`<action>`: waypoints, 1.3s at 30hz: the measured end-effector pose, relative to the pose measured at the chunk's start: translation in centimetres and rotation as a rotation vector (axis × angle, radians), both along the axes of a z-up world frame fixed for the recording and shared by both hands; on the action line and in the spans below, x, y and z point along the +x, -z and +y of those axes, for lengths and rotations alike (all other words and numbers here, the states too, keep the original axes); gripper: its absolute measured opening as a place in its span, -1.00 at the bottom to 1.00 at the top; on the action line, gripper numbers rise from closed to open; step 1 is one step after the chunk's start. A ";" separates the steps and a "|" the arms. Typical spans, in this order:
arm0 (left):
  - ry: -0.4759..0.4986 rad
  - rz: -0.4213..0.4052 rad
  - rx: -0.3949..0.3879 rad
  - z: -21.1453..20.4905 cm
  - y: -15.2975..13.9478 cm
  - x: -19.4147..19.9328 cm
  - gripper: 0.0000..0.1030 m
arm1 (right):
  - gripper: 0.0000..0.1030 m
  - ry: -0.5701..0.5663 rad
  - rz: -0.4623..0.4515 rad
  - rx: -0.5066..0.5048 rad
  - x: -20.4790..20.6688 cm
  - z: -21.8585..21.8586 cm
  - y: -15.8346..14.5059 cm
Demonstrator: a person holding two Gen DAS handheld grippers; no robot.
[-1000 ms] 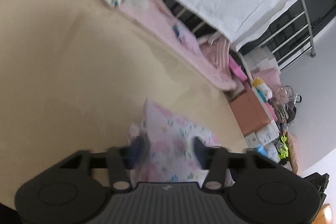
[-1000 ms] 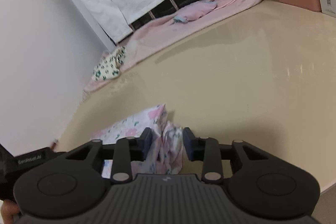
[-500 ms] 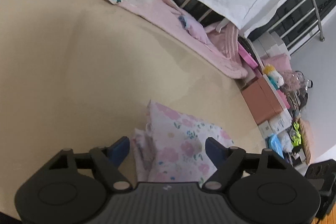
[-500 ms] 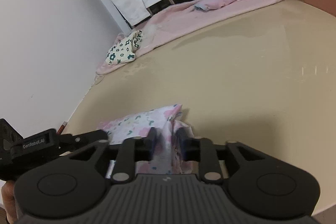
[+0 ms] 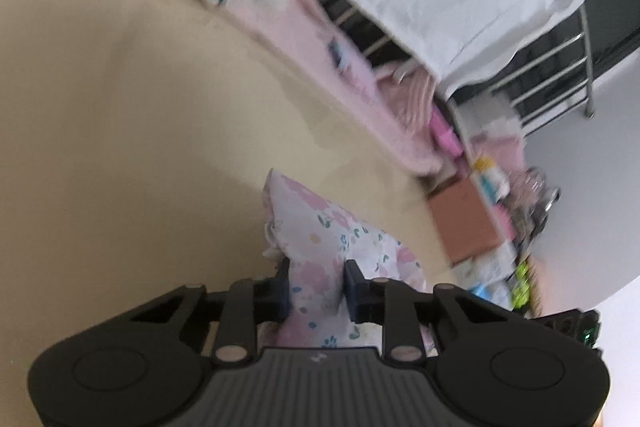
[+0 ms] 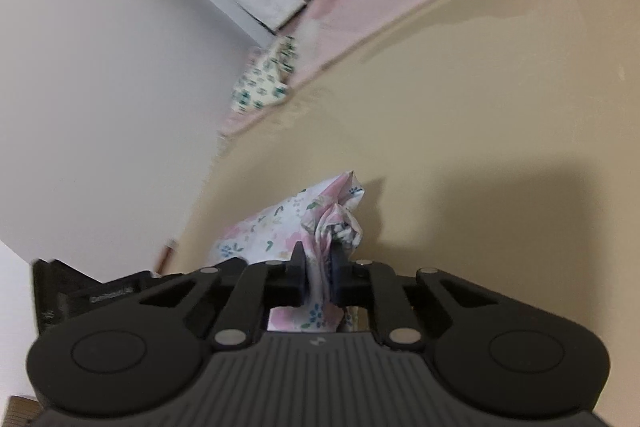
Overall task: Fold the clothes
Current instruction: 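Carry the folded dress with both grippers onto the pink blanket beside the green-floral cloth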
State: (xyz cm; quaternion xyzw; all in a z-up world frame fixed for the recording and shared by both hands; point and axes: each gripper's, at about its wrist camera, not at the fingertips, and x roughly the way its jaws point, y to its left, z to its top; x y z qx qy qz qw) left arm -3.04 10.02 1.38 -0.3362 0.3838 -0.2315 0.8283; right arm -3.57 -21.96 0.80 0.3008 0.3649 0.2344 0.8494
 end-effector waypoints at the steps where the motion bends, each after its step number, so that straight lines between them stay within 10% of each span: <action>1: -0.004 -0.015 -0.003 0.4 -0.9 0.8 -0.54 | -0.79 -0.004 -0.016 0.003 0.7 0.3 -0.7; 10: -0.052 -0.160 0.033 5.1 -10.2 12.7 -0.53 | -0.79 -0.014 -0.161 0.047 12.0 5.0 -8.7; 21: -0.125 -0.193 0.161 11.5 -13.7 30.9 -0.53 | -0.79 -0.026 -0.230 0.006 29.8 13.8 -11.2; 32: -0.168 -0.170 0.396 12.9 -7.0 41.4 -0.50 | -0.79 -0.035 -0.139 -0.078 43.4 19.6 -5.8; 39: -0.184 -0.203 0.409 13.9 -4.4 41.2 0.00 | -0.49 -0.047 -0.147 -0.169 44.7 20.5 -2.6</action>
